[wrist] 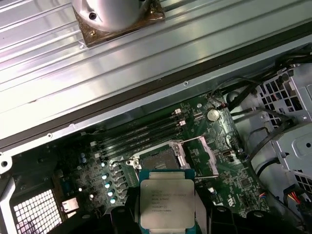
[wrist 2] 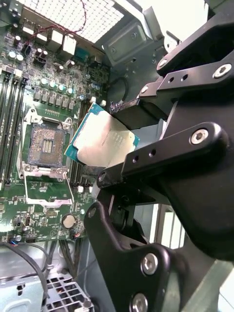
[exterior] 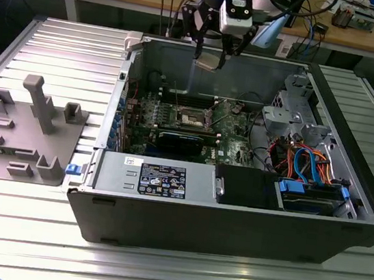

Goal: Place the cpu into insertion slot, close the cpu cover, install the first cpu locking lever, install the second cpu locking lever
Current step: 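Place the cpu into insertion slot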

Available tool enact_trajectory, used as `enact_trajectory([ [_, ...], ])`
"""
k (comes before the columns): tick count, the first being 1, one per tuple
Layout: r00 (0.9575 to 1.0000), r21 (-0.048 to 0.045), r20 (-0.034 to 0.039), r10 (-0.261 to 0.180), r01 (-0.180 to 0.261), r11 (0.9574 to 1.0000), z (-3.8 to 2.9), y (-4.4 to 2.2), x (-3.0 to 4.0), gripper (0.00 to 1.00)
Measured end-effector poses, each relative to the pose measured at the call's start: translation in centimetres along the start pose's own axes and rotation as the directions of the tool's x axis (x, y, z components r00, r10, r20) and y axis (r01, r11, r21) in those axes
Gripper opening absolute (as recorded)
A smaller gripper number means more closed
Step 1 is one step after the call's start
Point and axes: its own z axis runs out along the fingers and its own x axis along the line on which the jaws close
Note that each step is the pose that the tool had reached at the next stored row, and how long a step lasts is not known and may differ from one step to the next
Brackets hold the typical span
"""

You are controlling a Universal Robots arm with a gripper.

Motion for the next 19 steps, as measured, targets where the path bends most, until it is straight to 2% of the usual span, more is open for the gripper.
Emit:
enact_trajectory([
  [4, 0.9979, 0.0003, 0.006, 0.064, -0.064, 0.998, 0.07, 0.0, 0.0, 0.54],
  [6, 0.9943, 0.0009, 0.0104, 0.106, -0.106, 0.9943, 0.12, -0.01, 0.0, 0.54],
  [10, 0.9863, 0.0012, 0.0161, 0.164, -0.164, 0.9864, 0.2, -0.01, -0.01, 0.54],
  [16, 0.9657, -0.002, 0.0237, 0.258, -0.259, 0.966, 0.32, -0.02, -0.01, 0.54],
  [19, 0.953, -0.0036, 0.0273, 0.302, -0.302, 0.9534, 0.44, -0.03, -0.01, 0.54],
])
